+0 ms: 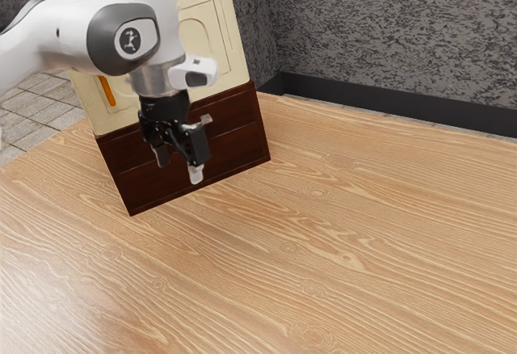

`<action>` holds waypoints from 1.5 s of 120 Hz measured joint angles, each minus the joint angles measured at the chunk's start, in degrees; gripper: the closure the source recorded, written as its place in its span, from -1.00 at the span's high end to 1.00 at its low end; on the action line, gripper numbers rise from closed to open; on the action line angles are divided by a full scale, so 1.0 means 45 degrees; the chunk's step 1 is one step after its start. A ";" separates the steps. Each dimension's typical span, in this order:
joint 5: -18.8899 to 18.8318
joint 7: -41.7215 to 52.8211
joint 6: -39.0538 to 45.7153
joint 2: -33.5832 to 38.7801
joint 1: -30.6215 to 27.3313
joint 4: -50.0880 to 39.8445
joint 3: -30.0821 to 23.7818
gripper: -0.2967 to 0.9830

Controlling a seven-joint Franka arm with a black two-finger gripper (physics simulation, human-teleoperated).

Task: Pull the drawer handle with one arm to open the drawer

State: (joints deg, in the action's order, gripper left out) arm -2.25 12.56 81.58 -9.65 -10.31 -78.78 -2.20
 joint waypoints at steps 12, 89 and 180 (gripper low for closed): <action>-0.0244 0.0231 0.1100 0.1036 0.0036 -0.1815 0.0008 0.54; -0.3510 0.3069 0.5688 0.1331 0.0499 -0.3306 0.0197 0.54; -0.3663 0.5441 0.6853 -0.0498 -0.0169 -0.1515 0.0111 0.54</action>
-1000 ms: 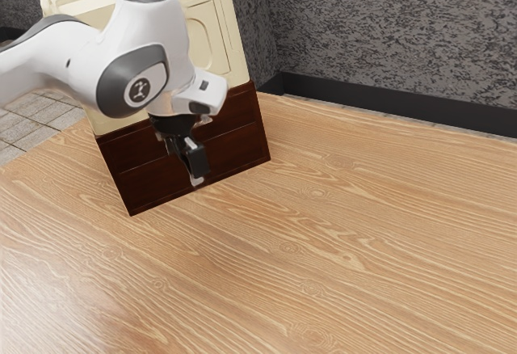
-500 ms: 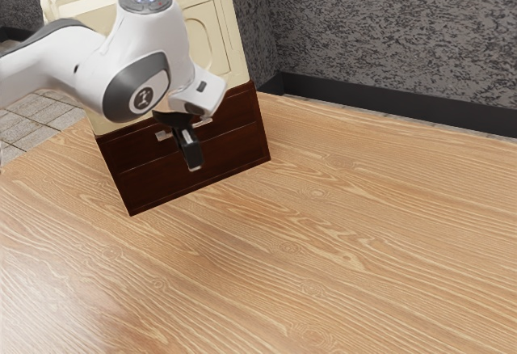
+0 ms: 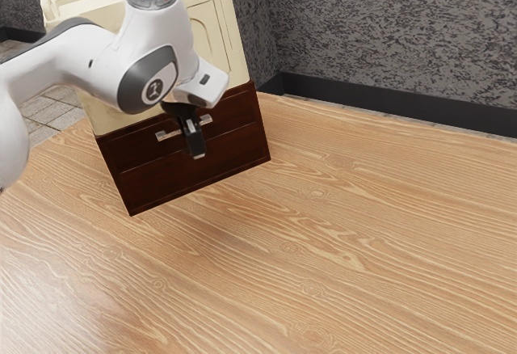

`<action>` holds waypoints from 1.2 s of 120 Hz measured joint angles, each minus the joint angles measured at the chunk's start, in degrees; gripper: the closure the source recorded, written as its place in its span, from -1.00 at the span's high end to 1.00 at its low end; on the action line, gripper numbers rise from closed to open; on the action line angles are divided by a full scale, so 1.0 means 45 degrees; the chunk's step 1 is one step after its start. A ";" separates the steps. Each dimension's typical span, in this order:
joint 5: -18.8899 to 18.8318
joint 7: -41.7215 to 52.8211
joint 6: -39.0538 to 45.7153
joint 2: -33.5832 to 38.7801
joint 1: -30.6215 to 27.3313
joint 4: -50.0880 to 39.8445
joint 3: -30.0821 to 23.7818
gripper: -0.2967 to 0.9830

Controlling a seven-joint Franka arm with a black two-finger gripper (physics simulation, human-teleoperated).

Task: Pull the drawer handle with one arm to open the drawer

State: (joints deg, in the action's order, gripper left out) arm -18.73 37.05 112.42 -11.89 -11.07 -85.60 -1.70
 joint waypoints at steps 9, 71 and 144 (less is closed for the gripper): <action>0.0010 0.0133 -0.0031 -0.0178 -0.0001 0.0171 0.0034 0.54; 0.0021 0.0707 -0.0128 -0.0681 -0.0102 0.0735 0.0223 0.54; 0.0166 0.0799 -0.0157 -0.0921 -0.0315 0.1048 0.0451 0.54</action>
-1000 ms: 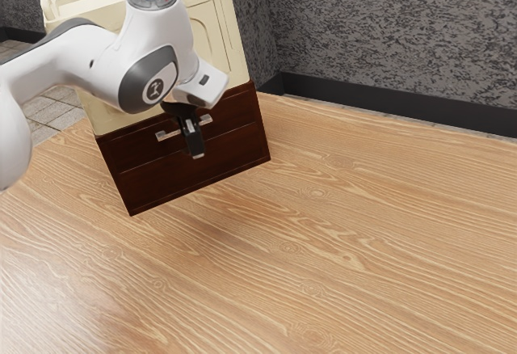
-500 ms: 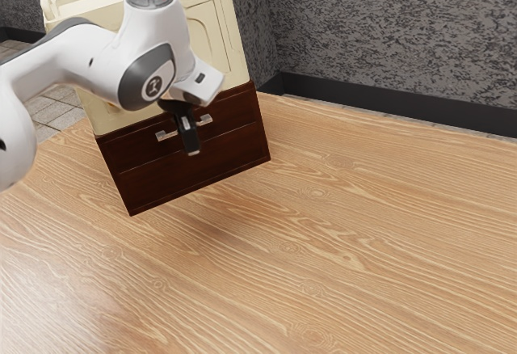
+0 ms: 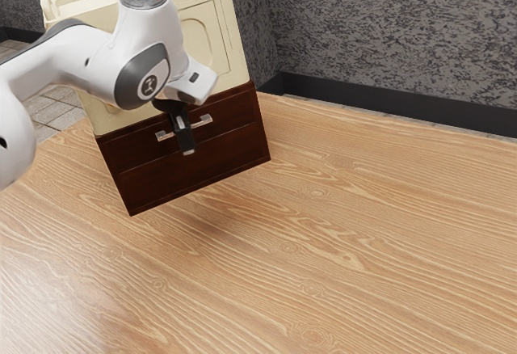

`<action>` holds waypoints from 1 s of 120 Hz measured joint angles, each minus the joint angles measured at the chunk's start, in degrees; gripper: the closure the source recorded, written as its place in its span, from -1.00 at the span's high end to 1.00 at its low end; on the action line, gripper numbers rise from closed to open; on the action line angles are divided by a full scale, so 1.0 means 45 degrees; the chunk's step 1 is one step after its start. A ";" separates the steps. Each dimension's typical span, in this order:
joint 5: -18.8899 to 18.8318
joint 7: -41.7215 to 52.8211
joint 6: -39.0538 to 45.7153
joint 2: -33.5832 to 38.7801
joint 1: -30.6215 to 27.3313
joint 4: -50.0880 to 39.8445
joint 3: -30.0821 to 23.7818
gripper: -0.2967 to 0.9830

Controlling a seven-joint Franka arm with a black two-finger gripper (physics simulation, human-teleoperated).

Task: Pull the drawer handle with one arm to open the drawer

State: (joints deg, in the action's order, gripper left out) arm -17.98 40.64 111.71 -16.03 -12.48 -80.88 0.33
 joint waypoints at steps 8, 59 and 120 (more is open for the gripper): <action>0.0029 -0.0040 -0.0001 -0.0019 0.0000 -0.0006 0.0004 0.54; 0.0037 -0.0227 0.0107 -0.0094 0.0007 -0.0152 0.0015 0.54; -0.0128 -0.0077 0.0314 -0.0240 -0.0107 -0.0210 0.0025 0.48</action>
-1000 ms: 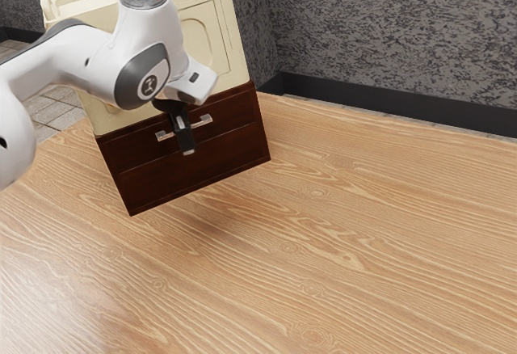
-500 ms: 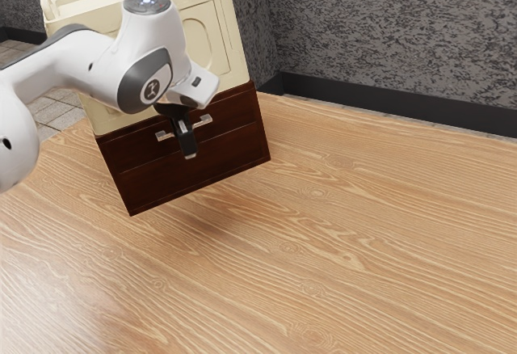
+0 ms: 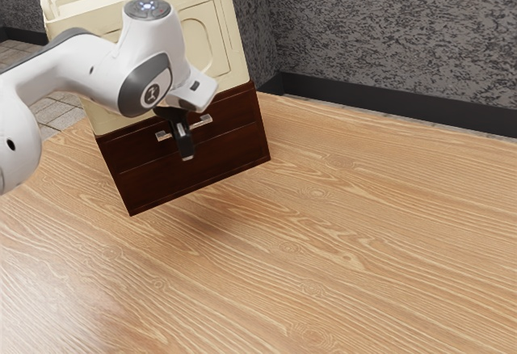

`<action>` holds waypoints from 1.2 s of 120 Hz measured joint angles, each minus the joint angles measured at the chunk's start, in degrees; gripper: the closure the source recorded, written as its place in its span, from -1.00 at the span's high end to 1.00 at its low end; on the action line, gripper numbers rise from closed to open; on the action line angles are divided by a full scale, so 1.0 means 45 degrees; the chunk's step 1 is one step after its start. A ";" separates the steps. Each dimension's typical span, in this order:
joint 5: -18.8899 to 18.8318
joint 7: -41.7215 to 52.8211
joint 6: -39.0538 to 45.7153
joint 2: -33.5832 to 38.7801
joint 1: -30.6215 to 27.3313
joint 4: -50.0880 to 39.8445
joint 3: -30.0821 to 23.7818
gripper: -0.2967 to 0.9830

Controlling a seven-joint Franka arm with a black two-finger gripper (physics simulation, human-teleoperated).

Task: Pull the drawer handle with one arm to open the drawer

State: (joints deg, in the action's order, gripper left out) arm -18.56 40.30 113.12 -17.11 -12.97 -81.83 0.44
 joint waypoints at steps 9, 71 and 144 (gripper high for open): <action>-0.0021 0.0054 0.0074 -0.0011 -0.0008 -0.0019 0.0059 0.47; 0.0076 0.0407 0.0468 -0.0014 -0.0010 -0.0278 0.0105 0.45; 0.0616 0.0659 0.0473 0.0023 0.0008 -0.0430 0.0102 0.50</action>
State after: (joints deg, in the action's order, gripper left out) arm -15.78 43.26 115.25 -17.01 -12.93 -83.76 0.90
